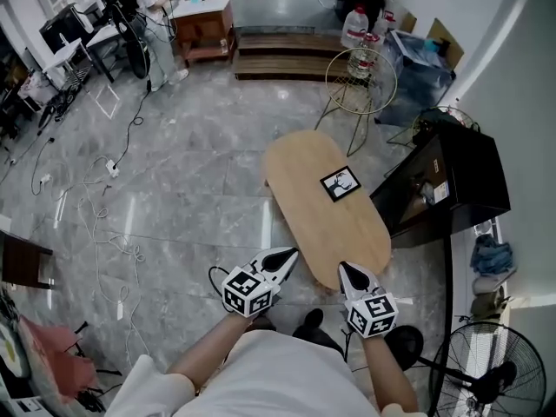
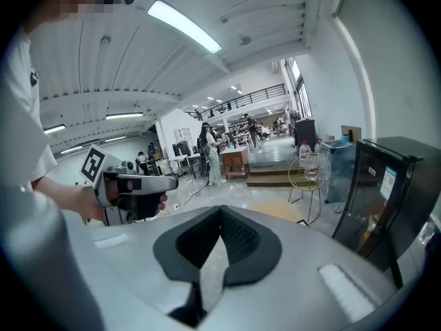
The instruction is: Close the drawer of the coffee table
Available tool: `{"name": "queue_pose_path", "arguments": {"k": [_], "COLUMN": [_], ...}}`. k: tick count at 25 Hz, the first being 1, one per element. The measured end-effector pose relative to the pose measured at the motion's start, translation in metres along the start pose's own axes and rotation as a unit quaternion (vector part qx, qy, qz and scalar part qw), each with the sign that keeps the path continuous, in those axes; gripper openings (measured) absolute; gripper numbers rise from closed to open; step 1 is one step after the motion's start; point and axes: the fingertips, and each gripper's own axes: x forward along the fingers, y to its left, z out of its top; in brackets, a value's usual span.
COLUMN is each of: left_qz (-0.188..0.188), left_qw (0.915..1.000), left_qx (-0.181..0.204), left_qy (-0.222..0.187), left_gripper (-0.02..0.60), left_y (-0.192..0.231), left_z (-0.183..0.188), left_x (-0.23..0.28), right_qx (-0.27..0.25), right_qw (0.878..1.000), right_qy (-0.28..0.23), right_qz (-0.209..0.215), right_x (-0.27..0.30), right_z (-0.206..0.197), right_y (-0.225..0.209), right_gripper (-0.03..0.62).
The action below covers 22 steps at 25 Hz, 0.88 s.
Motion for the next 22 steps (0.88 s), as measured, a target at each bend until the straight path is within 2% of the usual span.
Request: {"name": "queue_pose_path", "arguments": {"k": [8,15,22], "left_qz": [-0.003,0.007,0.017], "left_qw": [0.9990,0.9965,0.9941], "left_qx": [0.035,0.067,0.087], "left_qy": [-0.026,-0.050,-0.063], "left_gripper": [0.006,0.006,0.006], "left_y": [-0.002,-0.001,-0.001], "left_z": [0.039,0.065,0.084], "left_x": [-0.015,-0.025,-0.033], "right_qx": [-0.015,-0.033,-0.066], "right_qw": [0.997,0.993,0.989], "right_qy": [-0.063,-0.097,-0.112], "right_qz": [-0.032,-0.062,-0.068], "right_x": [-0.028,-0.053,-0.063], "right_z": [0.042,0.062,0.079], "right_y": [-0.004,-0.018,-0.018], "right_gripper": [0.011,0.011,0.011]}}
